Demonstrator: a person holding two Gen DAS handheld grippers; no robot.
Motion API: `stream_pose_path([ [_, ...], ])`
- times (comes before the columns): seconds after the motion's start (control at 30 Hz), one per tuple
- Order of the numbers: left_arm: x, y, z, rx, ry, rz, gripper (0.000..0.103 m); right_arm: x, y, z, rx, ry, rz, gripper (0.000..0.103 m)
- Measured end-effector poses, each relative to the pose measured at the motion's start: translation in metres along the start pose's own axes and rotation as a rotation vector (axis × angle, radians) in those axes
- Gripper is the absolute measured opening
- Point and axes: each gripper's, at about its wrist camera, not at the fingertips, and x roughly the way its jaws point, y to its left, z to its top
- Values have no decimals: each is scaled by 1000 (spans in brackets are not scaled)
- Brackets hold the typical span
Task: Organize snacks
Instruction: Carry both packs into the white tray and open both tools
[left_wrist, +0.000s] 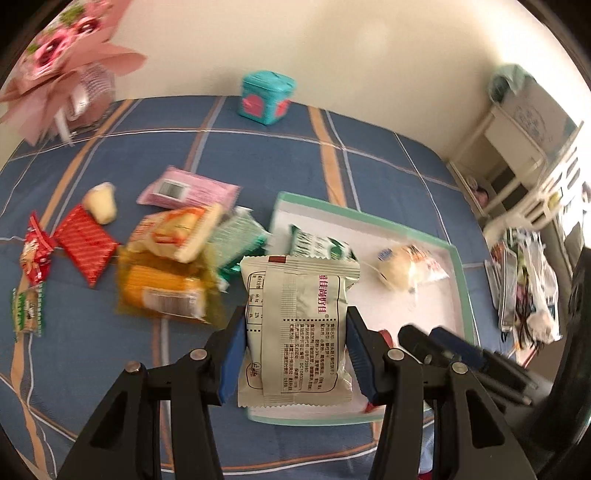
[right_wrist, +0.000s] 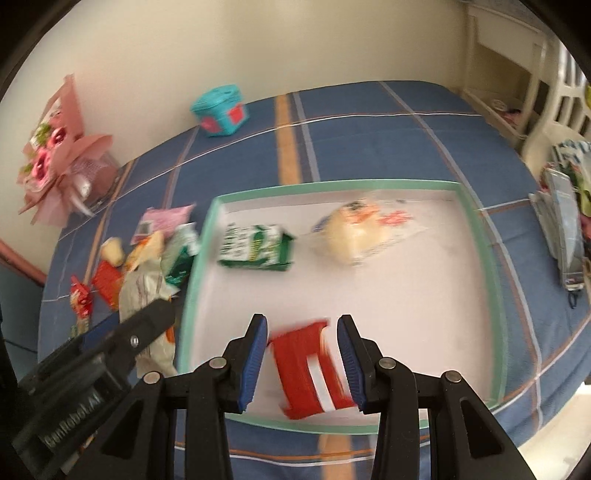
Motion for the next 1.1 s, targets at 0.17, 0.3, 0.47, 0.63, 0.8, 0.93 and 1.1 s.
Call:
stream_pose_path([
  [0.17,15,-21,-6,43,34,-2,53,3,-24,2,50,16,-17,42],
  [0.3,26,-27,-8,49,60,7,53,10,-31,0,70,36,-38,42],
  [0.47,39,-23,-13,32,98,26,53,18,-33,-3,81,63,-28,42],
  [0.63,48,-20,-17,15,131,38,53,21,-32,-4,87,74,-29,42],
  [0.8,47,-19,-16,10,131,46,59,20,-33,-4,94,72,-28,43],
  [0.93,41,-16,-12,-1,118,43,61,20,-31,-2,92,69,-26,43],
  [1.1,30,-9,-7,-18,86,48,61,20,-26,-2,80,69,-22,43],
])
